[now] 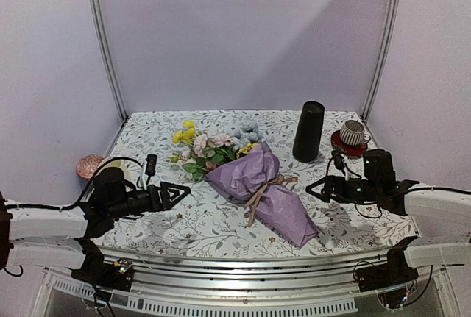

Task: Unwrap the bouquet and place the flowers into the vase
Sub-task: Adjust the folded bouquet at the center of the board.

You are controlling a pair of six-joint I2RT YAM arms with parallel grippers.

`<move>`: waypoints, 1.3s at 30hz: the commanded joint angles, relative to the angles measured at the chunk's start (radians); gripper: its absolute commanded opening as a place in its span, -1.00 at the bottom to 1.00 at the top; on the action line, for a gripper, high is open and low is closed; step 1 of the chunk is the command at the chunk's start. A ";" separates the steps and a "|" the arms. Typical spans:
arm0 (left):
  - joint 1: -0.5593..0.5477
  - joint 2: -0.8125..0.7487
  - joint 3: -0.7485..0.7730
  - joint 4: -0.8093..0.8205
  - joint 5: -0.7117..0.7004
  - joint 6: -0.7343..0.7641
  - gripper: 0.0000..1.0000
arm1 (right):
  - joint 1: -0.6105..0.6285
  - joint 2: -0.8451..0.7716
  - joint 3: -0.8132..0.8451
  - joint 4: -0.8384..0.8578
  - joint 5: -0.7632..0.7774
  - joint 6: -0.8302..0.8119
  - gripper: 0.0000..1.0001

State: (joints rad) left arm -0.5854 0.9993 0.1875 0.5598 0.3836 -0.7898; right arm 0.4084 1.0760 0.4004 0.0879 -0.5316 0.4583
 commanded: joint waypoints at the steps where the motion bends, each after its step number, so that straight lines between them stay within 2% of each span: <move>1: -0.200 0.034 -0.027 0.110 -0.257 -0.098 0.96 | 0.075 0.009 -0.026 -0.040 0.053 0.019 1.00; 4: -0.335 0.082 -0.034 0.197 -0.393 -0.121 0.96 | 0.088 0.018 -0.046 -0.030 0.054 0.030 1.00; 6: -0.389 0.136 -0.005 0.207 -0.435 -0.115 0.97 | 0.096 0.033 -0.062 -0.003 0.036 0.043 1.00; 9: -0.413 0.239 0.051 0.224 -0.416 -0.113 0.97 | 0.122 0.073 -0.078 0.033 0.027 0.068 1.00; 16: -0.422 0.477 0.091 0.438 -0.341 -0.175 0.97 | 0.226 0.154 -0.089 0.121 0.047 0.117 1.00; 22: -0.421 0.577 0.128 0.485 -0.309 -0.187 0.96 | 0.342 0.248 -0.077 0.222 0.071 0.181 0.99; 30: -0.374 0.515 0.112 0.388 -0.325 -0.163 0.96 | 0.535 0.477 0.050 0.406 0.095 0.260 0.97; 33: -0.337 0.445 0.087 0.319 -0.327 -0.140 0.96 | 0.563 0.559 0.127 0.432 0.055 0.250 0.87; 39: -0.280 0.290 0.097 0.050 -0.337 -0.028 0.96 | 0.560 0.504 0.155 0.404 0.137 0.194 0.87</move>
State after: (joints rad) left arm -0.8951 1.3678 0.2825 0.8158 0.0570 -0.9115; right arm 0.9668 1.6310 0.5323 0.4824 -0.4538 0.6926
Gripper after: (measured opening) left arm 0.983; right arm 0.929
